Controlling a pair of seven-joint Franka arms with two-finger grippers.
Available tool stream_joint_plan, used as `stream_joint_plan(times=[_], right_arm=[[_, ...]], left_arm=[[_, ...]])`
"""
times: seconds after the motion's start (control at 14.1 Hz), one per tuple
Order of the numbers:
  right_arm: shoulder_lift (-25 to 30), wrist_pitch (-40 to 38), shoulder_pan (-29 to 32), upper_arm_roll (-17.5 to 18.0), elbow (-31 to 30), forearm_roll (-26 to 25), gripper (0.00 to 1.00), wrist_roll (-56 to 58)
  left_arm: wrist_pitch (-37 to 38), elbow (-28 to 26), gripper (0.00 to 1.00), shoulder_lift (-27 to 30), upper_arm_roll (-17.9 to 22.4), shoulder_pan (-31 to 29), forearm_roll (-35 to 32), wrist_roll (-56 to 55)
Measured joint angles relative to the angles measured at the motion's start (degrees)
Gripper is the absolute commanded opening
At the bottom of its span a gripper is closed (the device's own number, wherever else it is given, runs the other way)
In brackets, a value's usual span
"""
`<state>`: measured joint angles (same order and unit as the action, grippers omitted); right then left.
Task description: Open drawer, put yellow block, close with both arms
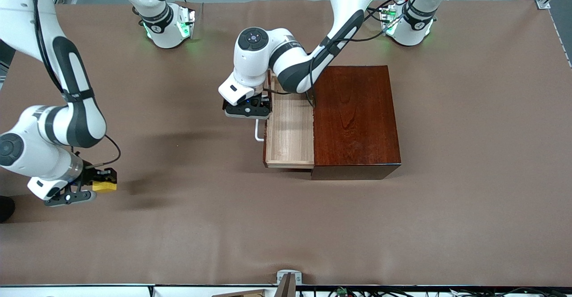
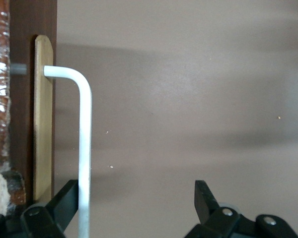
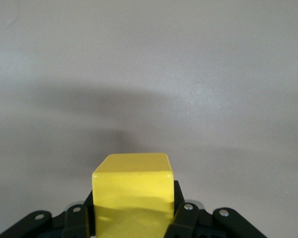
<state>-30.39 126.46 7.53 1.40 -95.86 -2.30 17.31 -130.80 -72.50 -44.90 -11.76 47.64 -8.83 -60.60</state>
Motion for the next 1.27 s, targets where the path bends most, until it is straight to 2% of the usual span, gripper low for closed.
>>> stream_joint_plan(times=[0.42,0.64,0.85,0.99,1.13,1.27], right_arm=[[3.39,-5.78,-1.13,0.77,0.04,-0.01,0.0,10.09],[5.53,-7.25,-3.61,1.04,0.06,-0.04,0.0,19.11],[6.68,-7.38,-5.22,1.61,0.06,-0.02,0.0,29.78],[7.42,-7.43,-5.56,2.67,0.06,0.0,0.0,35.59],[8.13,-7.59,-5.63,4.27,0.06,0.88,0.0,40.9],[8.43,-7.82,-5.7,6.28,0.06,4.99,0.0,46.5]], left_arm=[[4.8,2.76,1.0,0.8,-0.43,0.03,2.65,-2.29],[11.93,3.87,1.0,4.27,0.27,0.07,2.69,-3.61],[23.65,4.79,1.0,10.46,2.91,-1.23,2.69,-3.54],[31.57,4.79,1.0,15.45,3.57,-4.78,2.69,0.3],[39.36,4.44,1.0,20.34,3.68,-10.27,2.71,10.44],[45.12,3.71,1.0,24.34,3.63,-16.48,4.05,18.92]])
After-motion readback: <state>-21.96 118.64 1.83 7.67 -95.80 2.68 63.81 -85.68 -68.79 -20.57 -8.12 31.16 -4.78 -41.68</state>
